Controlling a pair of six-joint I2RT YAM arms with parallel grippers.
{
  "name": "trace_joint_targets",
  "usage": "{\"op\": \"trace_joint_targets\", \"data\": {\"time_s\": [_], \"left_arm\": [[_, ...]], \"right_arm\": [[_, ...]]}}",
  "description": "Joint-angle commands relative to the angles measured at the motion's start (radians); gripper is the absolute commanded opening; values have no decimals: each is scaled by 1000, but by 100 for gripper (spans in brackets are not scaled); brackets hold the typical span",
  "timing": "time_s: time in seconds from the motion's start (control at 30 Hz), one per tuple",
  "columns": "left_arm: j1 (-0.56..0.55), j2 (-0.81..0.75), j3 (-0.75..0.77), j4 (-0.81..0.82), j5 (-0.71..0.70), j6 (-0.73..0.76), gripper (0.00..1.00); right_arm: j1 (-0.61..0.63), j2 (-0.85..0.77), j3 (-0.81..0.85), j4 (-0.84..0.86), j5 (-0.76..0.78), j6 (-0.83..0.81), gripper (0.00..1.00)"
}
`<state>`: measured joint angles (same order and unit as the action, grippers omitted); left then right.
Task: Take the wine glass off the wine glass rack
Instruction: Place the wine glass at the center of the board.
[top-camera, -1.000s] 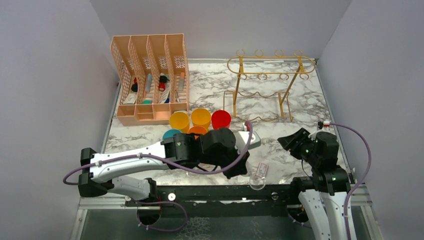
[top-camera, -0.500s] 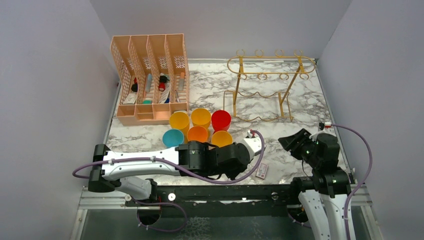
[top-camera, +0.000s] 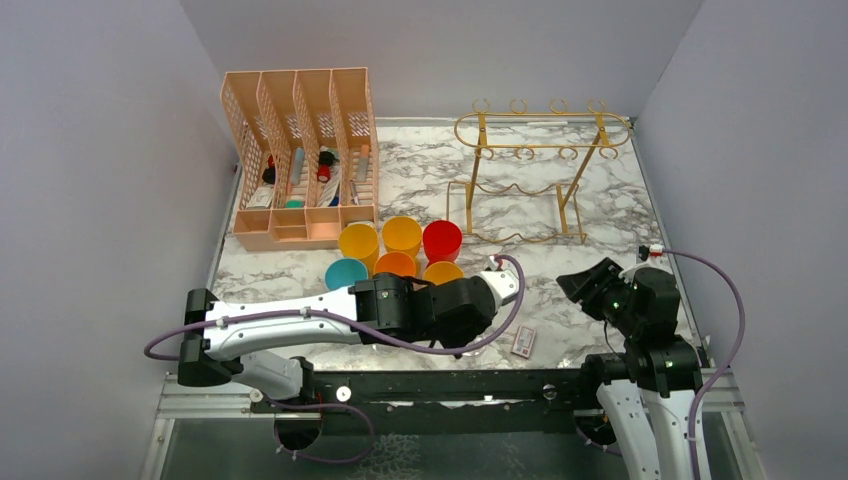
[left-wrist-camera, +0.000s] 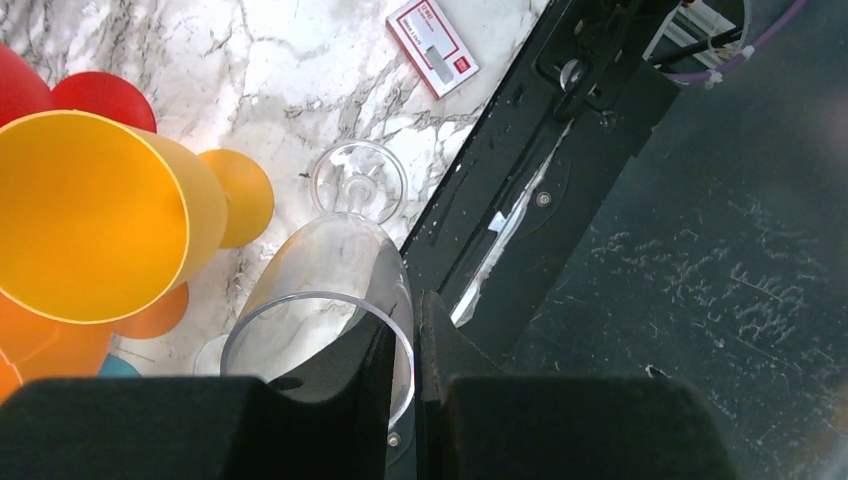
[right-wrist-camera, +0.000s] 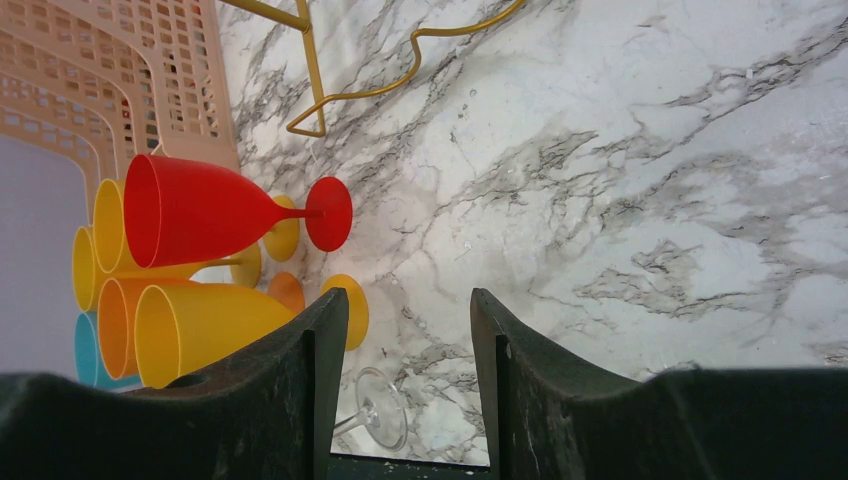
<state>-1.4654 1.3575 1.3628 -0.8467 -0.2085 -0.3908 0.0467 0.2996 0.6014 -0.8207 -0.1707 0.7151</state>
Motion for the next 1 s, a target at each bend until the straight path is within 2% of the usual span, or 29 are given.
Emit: {"op": "trace_joint_targets", "data": {"time_s": [0.0,0.2,0.37,0.57,0.73,0.97], "left_arm": [[57,-11,-4,-15,100,13,0],[130,-8,-5,-63,165,17,0],[141,-3,-1,-128,196,26,0],[142,14,16,-196,151,24,0],[143,21,39,-201,86,19,0],[143,46,63,-203,70,38,0]], "right_arm": [[7,-13,25,-23,23,3,51],[7,-18,24,-22,25,3,51],[7,-17,24,-23,25,4,51],[7,-18,22,-19,25,6,51],[6,-22,23,-20,25,6,51],[6,-22,21,-18,23,6,51]]}}
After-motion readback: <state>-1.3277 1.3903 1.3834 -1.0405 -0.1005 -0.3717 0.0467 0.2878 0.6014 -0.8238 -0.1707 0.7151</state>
